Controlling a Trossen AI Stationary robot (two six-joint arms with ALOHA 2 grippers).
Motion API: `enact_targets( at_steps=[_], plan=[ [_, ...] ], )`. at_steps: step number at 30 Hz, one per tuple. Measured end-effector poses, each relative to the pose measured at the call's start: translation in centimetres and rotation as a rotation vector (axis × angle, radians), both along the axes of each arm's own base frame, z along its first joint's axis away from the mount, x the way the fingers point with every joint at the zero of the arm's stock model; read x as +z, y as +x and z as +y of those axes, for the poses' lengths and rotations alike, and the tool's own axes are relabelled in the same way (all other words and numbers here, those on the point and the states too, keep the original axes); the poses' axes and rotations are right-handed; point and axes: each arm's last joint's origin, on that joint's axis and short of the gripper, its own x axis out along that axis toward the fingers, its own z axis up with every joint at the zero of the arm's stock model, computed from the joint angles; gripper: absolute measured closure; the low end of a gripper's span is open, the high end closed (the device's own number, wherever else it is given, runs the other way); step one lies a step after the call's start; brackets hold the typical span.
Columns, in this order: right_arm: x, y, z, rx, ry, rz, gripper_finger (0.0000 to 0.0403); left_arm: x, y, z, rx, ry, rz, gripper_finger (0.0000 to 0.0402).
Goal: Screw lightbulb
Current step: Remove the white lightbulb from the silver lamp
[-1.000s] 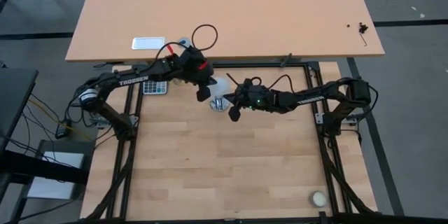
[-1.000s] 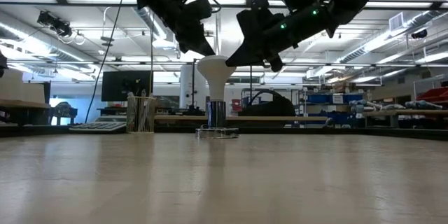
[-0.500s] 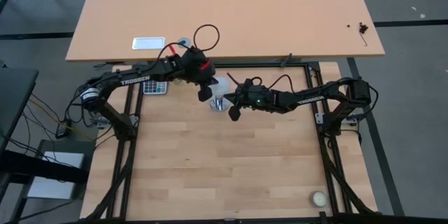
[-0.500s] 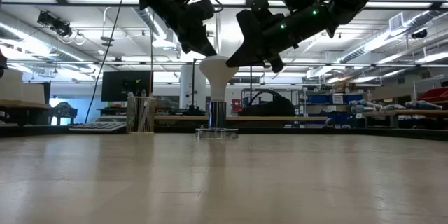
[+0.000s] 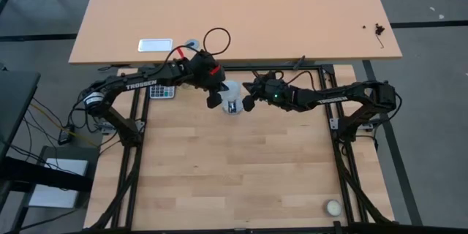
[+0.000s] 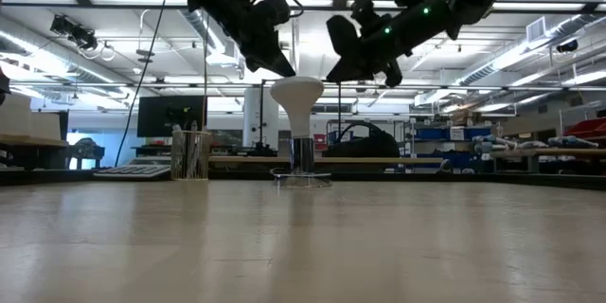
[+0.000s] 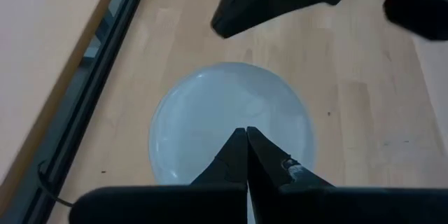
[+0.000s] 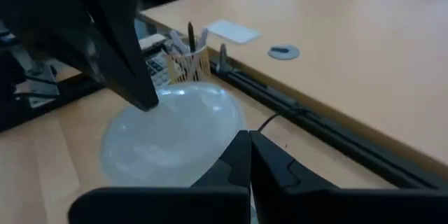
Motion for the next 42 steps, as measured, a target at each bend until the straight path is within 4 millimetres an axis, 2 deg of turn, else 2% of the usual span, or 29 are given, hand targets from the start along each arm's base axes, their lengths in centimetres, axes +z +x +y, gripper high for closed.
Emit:
enact_targets(
  at_steps=[5,9,16,25,30,34,37,42],
  plan=[
    [1.5,-0.4,1.4,0.202,0.017,-0.026,0.0394,0.0,0.0,0.1,0.007,0.007,0.001,0.0402],
    [0.9,0.1,2.4,0.339,0.063,-0.010,0.0394,0.0,0.1,0.1,0.010,0.015,-0.007,0.0402],
    [-1.5,1.2,2.0,0.275,0.082,0.032,0.0394,0.0,0.1,0.2,0.023,0.007,-0.015,0.0402],
    [-1.3,0.9,0.8,0.159,0.068,0.007,0.0393,0.0,0.1,0.2,0.034,0.013,-0.009,0.0402],
    [-1.3,0.0,0.0,0.138,0.012,0.130,0.0389,0.0,0.1,0.1,0.018,0.002,-0.014,0.0402],
    [-0.6,-1.1,0.0,0.152,0.004,0.204,0.0356,0.0,0.1,0.1,0.020,0.003,-0.013,0.0402],
    [-2.2,-1.3,0.3,0.227,0.032,0.214,0.0318,0.0,0.1,0.2,0.022,0.004,-0.013,0.0402],
    [-5.1,-0.3,0.4,0.304,0.038,0.081,0.0251,0.0,0.1,0.2,0.023,0.006,-0.013,0.0402]
  ],
)
